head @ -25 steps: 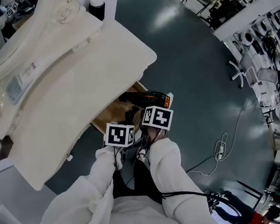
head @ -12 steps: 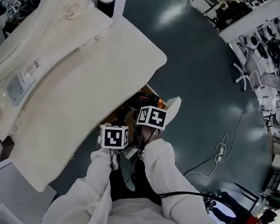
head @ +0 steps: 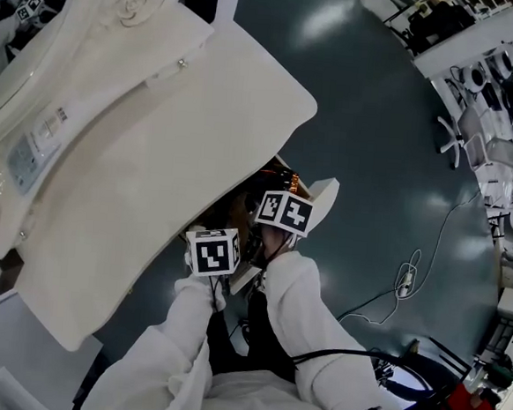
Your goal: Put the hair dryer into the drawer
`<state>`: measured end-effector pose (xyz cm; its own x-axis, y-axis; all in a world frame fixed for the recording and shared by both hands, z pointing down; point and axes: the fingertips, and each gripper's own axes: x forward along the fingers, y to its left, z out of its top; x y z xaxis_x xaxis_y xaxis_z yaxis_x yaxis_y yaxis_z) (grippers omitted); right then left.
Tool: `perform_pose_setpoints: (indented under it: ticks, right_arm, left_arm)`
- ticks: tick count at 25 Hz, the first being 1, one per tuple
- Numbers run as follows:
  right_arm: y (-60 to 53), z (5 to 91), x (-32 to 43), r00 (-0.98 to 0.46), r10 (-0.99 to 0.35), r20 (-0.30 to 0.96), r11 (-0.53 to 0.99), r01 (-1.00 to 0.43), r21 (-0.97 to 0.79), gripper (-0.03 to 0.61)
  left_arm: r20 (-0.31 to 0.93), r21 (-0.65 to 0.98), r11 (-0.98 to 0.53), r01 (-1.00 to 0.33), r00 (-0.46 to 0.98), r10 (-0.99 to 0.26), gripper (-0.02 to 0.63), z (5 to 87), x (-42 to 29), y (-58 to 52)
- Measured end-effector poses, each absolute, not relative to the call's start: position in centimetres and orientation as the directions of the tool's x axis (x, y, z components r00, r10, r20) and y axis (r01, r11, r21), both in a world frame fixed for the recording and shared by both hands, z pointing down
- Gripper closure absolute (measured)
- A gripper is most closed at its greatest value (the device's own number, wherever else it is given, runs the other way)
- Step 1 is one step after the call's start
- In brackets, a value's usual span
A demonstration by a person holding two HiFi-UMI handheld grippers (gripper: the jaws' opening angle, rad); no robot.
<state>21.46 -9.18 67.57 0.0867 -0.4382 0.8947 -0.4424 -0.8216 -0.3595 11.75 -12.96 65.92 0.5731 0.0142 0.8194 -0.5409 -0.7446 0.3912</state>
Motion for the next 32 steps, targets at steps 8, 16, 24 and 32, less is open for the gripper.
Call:
perform_pose_setpoints:
  ticks: [8,16,24,32]
  right_arm:
    - [-9.8,68.3,21.2,0.049,-0.452,0.891,-0.836,-0.371,-0.404,0.344]
    - [-7.9,69.7,20.3,-0.045,-0.408,0.912,-0.865,-0.3,-0.402,0.309]
    - [-7.1,69.7,19.6,-0.114,-0.434,0.894,-0.86,-0.244,-0.448,0.275]
    - [-6.1,67.4,19.9,-0.079,-0.39,0.917,-0.842,-0.373,-0.39,0.275]
  left_arm:
    - [0.849,0.327,-0.739,-0.589,0.527,-0.044,0.52,67.5,11.5,-13.8]
    - [0.846,0.325,-0.726,-0.606,0.529,-0.063,0.518,67.5,11.0,-13.2]
    - [0.84,0.342,-0.708,-0.618,0.539,-0.066,0.52,67.8,11.1,-12.7]
    - [0.849,0.336,-0.718,-0.61,0.525,-0.048,0.518,68.3,11.7,-13.0]
